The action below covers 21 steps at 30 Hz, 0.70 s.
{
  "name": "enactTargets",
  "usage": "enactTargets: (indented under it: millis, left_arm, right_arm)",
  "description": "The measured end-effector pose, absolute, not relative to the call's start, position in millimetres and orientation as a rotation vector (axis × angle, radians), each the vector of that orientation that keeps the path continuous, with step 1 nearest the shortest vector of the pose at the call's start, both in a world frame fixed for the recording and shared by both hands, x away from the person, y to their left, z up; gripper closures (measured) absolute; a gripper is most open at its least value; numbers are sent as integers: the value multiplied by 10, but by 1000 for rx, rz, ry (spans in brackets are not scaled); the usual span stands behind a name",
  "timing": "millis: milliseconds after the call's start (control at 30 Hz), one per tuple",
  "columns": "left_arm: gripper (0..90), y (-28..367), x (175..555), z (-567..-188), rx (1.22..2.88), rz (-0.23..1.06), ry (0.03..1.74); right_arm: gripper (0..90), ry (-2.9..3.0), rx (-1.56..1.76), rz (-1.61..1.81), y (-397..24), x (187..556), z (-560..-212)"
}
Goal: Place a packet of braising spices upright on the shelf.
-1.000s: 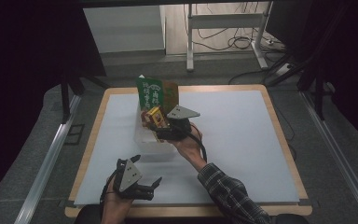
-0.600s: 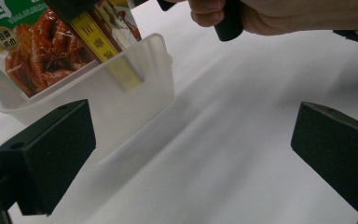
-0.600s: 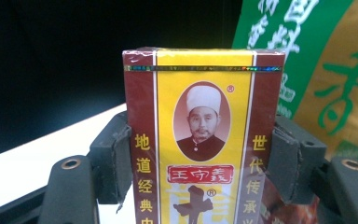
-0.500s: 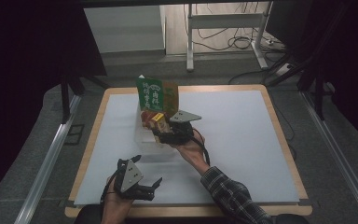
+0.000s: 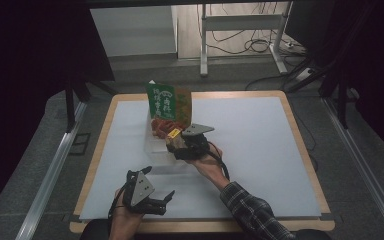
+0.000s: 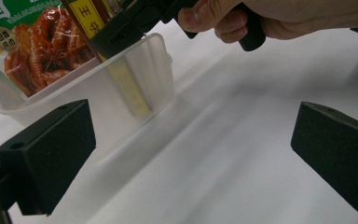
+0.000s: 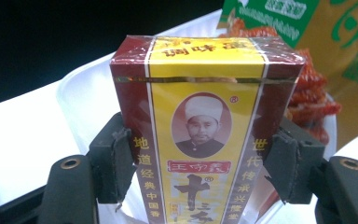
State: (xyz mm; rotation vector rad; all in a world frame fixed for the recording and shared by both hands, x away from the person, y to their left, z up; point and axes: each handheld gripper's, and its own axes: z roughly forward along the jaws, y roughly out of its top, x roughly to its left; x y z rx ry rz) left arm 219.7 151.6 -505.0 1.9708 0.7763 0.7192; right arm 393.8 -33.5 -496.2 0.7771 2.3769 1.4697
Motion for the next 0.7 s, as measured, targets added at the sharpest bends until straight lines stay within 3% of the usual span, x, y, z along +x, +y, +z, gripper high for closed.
enactTargets:
  millis: [333, 700]
  left_arm:
    - [0, 1522, 2199, -5051, 1969, 720, 777]
    - [0, 1514, 2198, -5052, 1974, 721, 773]
  right_arm:
    - [306, 2410, 791, 1442, -321, 3962, -4933]
    - [187, 2436, 712, 1436, -332, 3961, -4808]
